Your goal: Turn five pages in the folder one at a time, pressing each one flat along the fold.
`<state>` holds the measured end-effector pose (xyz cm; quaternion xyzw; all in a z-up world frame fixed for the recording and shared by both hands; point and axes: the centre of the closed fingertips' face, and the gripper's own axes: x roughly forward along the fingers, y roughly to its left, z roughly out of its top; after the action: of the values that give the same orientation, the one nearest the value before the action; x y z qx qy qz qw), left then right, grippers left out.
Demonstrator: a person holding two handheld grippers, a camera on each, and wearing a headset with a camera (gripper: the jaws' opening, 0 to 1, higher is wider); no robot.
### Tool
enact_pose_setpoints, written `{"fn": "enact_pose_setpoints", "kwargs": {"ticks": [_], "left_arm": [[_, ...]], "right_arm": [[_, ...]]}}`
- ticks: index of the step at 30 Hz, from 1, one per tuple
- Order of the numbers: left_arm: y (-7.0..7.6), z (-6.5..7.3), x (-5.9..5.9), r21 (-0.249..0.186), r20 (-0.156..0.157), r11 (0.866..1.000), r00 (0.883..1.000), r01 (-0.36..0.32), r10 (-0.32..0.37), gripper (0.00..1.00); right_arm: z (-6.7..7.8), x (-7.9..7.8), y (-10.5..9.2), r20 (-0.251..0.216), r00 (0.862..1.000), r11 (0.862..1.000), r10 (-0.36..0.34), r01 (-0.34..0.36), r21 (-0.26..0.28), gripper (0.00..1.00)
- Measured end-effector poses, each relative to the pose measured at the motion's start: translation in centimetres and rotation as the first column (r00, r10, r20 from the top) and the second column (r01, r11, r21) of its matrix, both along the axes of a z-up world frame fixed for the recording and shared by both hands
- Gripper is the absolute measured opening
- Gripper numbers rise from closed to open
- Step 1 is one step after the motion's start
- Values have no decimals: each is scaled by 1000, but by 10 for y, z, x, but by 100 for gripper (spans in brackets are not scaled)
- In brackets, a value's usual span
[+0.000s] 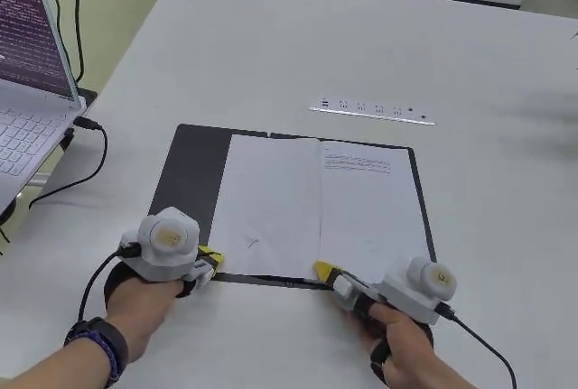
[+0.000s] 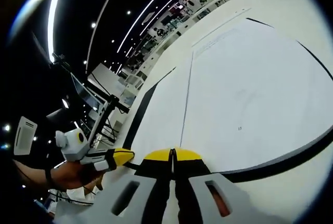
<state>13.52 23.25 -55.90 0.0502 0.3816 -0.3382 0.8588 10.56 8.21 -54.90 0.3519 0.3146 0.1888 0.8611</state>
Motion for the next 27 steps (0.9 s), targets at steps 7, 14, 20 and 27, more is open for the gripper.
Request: {"fn": "enact_pose_setpoints", "kwargs": {"ticks": [7, 14, 20, 27], "left_arm": [[0, 0, 0, 20, 20, 1000, 1000, -17, 17, 0], [1, 0, 1, -10, -10, 994, 994, -108, 108, 0], [0, 8, -2, -56, 1, 983, 985, -174, 174, 0], [-9, 31, -4, -108, 22, 981, 986, -162, 165, 3]], "right_arm": [[0, -4, -1, -7, 1000, 1000, -10, 11, 3, 0], [1, -6, 0, -28, 999, 1000, -17, 17, 17, 0], [12, -1, -8, -28, 993, 989, -114, 116, 89, 0], [21, -4, -15, -17, 991, 988, -130, 131, 75, 0]]}}
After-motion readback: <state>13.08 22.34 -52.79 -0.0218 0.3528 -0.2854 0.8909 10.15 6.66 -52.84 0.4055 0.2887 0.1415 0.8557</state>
